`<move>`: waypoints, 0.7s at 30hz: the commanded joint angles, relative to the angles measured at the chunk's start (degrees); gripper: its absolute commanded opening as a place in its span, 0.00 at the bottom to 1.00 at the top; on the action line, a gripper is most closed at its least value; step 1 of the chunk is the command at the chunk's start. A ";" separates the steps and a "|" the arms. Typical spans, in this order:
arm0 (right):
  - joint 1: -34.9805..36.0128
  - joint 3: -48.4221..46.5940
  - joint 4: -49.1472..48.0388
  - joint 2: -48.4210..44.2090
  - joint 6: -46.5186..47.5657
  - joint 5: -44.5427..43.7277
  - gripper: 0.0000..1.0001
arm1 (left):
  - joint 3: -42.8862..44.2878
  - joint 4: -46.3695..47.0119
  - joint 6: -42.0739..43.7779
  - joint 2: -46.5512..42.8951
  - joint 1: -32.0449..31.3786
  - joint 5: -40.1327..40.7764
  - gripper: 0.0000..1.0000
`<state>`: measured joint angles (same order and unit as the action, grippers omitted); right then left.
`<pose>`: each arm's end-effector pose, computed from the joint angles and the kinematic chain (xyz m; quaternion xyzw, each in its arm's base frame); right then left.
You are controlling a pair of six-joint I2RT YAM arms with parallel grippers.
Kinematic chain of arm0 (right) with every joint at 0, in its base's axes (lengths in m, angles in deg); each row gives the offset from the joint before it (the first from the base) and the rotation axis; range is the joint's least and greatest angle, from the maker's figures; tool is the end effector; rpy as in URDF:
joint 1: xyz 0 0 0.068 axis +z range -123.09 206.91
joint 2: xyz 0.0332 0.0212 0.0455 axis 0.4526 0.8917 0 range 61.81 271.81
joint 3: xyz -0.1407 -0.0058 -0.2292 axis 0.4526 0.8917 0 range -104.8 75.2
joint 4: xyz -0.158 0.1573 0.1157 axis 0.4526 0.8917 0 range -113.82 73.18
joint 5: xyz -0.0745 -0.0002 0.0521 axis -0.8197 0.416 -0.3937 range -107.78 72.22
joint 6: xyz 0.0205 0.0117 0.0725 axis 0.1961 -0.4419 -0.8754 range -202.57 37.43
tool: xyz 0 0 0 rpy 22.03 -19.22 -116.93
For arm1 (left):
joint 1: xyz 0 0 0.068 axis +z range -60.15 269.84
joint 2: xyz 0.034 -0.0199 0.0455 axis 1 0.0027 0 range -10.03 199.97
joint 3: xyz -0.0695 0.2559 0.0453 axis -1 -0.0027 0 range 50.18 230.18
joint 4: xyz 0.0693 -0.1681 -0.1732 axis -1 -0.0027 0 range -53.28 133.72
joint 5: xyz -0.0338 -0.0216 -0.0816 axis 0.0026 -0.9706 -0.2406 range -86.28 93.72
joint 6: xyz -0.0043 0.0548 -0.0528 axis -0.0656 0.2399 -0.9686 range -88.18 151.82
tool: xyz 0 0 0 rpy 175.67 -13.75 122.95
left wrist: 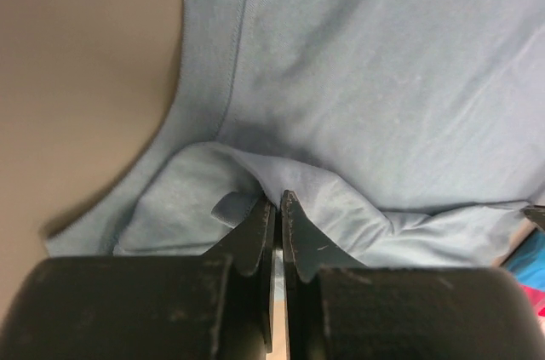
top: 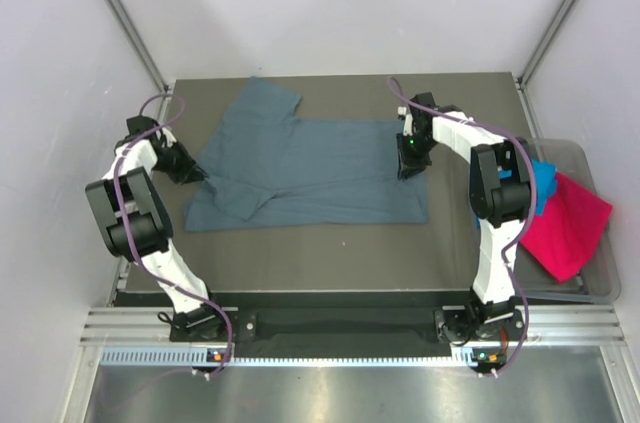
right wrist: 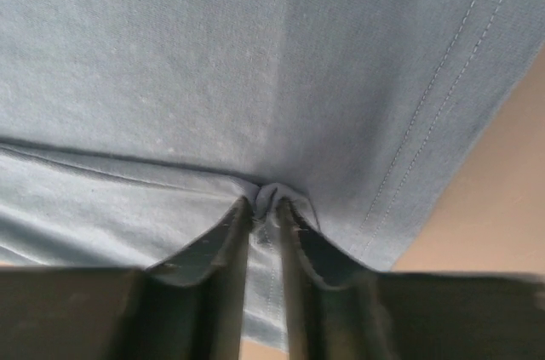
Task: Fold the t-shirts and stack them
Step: Fold the tshirt
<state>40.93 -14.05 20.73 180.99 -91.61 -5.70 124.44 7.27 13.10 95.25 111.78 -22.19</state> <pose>0.4006 0.1139 0.1436 -0.0570 0.9838 0.1289 0.1107 0.3542 0.1124 0.1732 -0.2909 0.9115 -0.2144 0.1965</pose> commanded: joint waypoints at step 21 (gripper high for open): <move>3.29 18.57 4.31 -27.64 -4.93 -6.71 0.00 | -20.12 -6.25 -25.40 -39.94 -0.22 12.54 0.00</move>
<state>42.44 0.48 23.73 161.25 -95.26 -10.27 105.46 5.21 -7.84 62.88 111.76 -14.65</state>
